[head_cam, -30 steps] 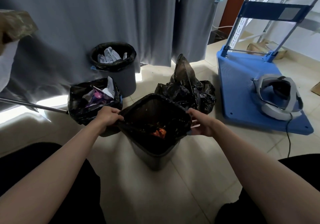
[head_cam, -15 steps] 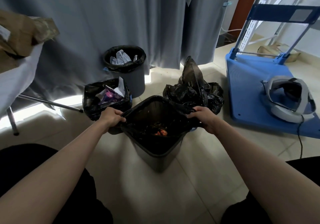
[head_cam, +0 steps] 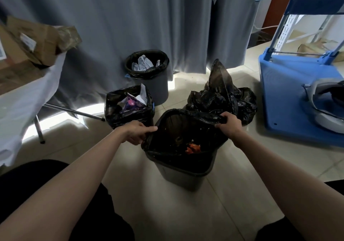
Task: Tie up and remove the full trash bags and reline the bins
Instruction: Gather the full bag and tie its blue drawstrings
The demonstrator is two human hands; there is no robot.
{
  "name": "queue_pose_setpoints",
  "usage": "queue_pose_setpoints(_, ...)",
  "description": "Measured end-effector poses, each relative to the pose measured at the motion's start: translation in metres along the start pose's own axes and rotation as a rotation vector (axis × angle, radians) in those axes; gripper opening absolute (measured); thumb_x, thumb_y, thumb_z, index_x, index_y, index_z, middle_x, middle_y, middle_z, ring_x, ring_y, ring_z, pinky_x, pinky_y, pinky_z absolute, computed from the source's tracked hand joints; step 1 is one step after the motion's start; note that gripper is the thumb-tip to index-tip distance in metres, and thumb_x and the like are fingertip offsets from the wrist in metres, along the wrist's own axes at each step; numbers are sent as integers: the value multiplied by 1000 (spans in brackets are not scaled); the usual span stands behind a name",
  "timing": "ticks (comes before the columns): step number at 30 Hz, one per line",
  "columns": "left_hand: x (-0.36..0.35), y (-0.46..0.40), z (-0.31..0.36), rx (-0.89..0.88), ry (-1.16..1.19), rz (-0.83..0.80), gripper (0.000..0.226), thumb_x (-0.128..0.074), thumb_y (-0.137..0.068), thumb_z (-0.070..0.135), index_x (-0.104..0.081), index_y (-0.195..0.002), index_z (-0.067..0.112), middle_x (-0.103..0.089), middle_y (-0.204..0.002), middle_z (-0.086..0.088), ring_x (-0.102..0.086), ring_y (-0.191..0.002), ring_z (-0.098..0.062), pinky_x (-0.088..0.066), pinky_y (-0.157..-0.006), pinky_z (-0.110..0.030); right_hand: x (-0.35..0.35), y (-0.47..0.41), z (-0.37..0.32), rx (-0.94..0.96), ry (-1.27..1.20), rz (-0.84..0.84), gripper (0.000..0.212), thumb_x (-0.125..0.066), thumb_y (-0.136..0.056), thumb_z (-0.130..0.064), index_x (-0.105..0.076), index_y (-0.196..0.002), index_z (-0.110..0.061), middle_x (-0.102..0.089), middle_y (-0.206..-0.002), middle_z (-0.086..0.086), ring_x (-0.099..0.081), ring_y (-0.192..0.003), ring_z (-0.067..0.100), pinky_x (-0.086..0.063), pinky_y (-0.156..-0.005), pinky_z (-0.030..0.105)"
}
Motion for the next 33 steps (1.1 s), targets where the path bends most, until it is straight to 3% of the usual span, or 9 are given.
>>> queue_pose_setpoints(3,4,-19,21,-56,111,55,45,-48,-94,55,-62,-112,17,-68,-111,-8,-66,-94,-23,-53,-89,-39,-1,-2,-10,71,25,32,18,-65,-85,-7,-60,-100,-16,-60,-94,4,-58,-96,26,-51,-89,43)
queue_pose_setpoints(7,-2,-41,49,-93,246,21,42,-38,-100,50,-48,-130,23,-61,-115,-5,-60,-102,-23,-50,-75,-31,-5,-12,-12,105,23,61,19,-64,-87,-8,-61,-105,-15,-60,-96,3,-56,-92,22,-48,-83,37)
queue_pose_setpoints(13,-17,-71,62,-85,259,-75,35,-38,-102,41,-59,-108,14,-53,-103,-12,-51,-92,-24,-40,-76,-33,-7,-18,-12,128,-30,34,17,-63,-88,-6,-61,-103,-15,-60,-95,-1,-58,-97,22,-51,-90,42)
queue_pose_setpoints(16,-19,-78,62,-81,274,-141,40,-44,-102,31,-61,-121,0,-60,-115,-16,-55,-103,-26,-46,-82,-33,-6,-19,-11,133,-50,35,17,-62,-89,-6,-61,-103,-15,-57,-89,-7,-59,-97,21,-51,-92,45)
queue_pose_setpoints(19,-20,-80,61,-88,344,-176,34,-49,-101,23,-61,-122,-1,-63,-116,-13,-58,-105,-24,-51,-79,-29,-7,-20,-13,149,-51,38,19,-62,-90,-7,-62,-107,-15,-55,-87,-9,-56,-95,18,-50,-92,42)
queue_pose_setpoints(23,-16,-79,61,-96,434,-178,15,-50,-99,11,-64,-93,9,-63,-93,-4,-59,-85,-13,-53,-65,-21,-10,-19,-19,166,-36,37,19,-62,-89,-6,-62,-106,-15,-58,-93,-3,-55,-94,18,-49,-91,41)
queue_pose_setpoints(28,-11,-83,62,-116,503,-189,11,-54,-94,3,-63,-94,10,-62,-94,-3,-59,-87,-13,-51,-82,-24,-12,-18,-22,189,-41,39,16,-61,-88,-4,-59,-101,-12,-60,-94,0,-56,-92,20,-49,-87,42)
queue_pose_setpoints(33,-22,-81,64,-146,419,-290,25,-50,-99,8,-64,-120,7,-66,-112,-5,-60,-106,-14,-48,-95,-28,-12,-19,-22,197,-35,33,13,-61,-88,-3,-57,-98,-11,-61,-93,1,-56,-91,20,-47,-83,38)
Point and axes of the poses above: each hand's wrist, its own y-axis away from the middle knuckle, its own x-axis out of the back of the hand, z = x × y, the point moved 9 cm from there along -y, towards the middle knuckle
